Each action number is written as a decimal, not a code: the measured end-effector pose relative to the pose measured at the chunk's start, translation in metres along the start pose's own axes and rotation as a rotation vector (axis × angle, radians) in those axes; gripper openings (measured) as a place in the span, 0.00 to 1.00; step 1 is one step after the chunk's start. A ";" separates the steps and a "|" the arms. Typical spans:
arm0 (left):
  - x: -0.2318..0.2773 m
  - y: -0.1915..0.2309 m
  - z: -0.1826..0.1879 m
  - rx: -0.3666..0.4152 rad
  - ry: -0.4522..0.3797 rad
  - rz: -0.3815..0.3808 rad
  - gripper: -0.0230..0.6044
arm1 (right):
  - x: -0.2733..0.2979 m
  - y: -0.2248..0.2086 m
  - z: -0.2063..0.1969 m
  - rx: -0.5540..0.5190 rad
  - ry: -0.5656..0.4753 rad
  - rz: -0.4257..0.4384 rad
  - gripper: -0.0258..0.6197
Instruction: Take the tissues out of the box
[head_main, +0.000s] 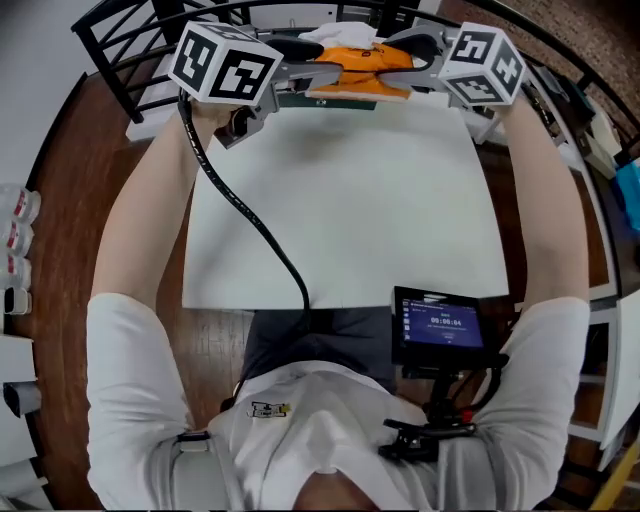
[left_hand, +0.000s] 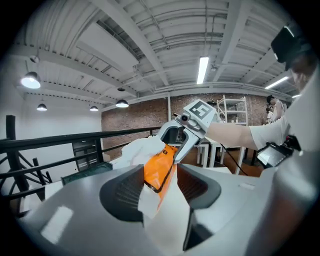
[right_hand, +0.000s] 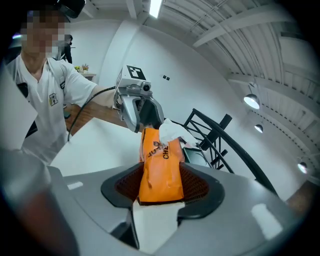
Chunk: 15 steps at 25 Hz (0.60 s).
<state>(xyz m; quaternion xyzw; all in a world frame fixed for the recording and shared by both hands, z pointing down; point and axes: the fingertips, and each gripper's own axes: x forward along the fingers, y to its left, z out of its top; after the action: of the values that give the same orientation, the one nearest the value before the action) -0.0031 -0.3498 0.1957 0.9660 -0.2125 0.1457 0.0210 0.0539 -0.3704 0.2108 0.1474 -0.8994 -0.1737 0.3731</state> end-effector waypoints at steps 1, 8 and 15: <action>-0.001 -0.019 -0.001 -0.001 -0.006 -0.014 0.37 | -0.010 0.015 -0.002 0.006 -0.001 0.003 0.37; 0.000 -0.111 -0.066 -0.051 0.025 -0.036 0.37 | -0.018 0.125 -0.045 0.094 -0.037 0.076 0.37; 0.023 -0.103 -0.125 -0.163 0.070 -0.023 0.37 | 0.020 0.145 -0.089 0.181 -0.031 0.139 0.38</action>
<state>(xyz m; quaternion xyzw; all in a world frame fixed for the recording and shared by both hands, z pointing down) 0.0257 -0.2532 0.3242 0.9577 -0.2119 0.1612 0.1088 0.0843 -0.2661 0.3435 0.1150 -0.9251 -0.0675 0.3556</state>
